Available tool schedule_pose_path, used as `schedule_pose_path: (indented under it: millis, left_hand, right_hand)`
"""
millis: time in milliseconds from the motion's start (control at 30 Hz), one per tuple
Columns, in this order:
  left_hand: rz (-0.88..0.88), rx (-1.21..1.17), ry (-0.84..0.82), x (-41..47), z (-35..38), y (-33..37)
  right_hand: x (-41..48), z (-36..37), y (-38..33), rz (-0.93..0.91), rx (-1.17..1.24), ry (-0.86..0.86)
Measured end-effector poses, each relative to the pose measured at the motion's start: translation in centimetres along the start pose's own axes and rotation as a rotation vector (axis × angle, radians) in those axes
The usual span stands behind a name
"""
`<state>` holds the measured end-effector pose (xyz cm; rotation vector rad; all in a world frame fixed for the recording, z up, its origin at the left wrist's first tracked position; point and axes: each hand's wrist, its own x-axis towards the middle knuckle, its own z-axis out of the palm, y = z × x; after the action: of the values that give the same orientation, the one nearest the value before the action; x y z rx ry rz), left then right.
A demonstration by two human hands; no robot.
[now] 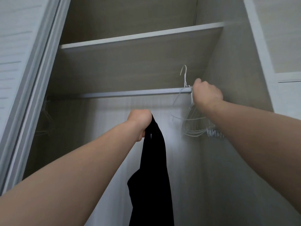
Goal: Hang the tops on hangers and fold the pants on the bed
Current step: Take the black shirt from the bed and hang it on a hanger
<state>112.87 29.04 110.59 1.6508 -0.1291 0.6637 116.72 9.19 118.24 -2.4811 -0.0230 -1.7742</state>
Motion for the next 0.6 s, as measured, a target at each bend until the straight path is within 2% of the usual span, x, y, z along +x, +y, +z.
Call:
schedule_pose_path:
  millis: [133,233,333,500,600]
  left_hand:
    - [0.044,0.062,-0.023,-1.8,-0.6,0.4]
    - [0.042,0.078,-0.034,-3.1,-1.2,0.5]
    - [0.023,0.190,-0.019,-4.7,-1.5,-0.1]
    - [-0.135,0.206,-0.119,-9.8,-1.2,-2.9]
    - [-0.178,0.177,-0.154,-13.1,-0.6,-3.5]
  right_hand:
    - [-1.9,-3.9,-0.8,0.104,0.253,-0.060]
    - [-4.0,-6.0,-0.4,0.154,0.463,-0.054]
    - [-7.9,-7.3,0.5,0.209,0.736,-0.046]
    - [-17.0,-10.3,3.6,0.303,1.083,-0.075]
    - [-22.5,-13.7,5.9,0.429,1.310,-0.105]
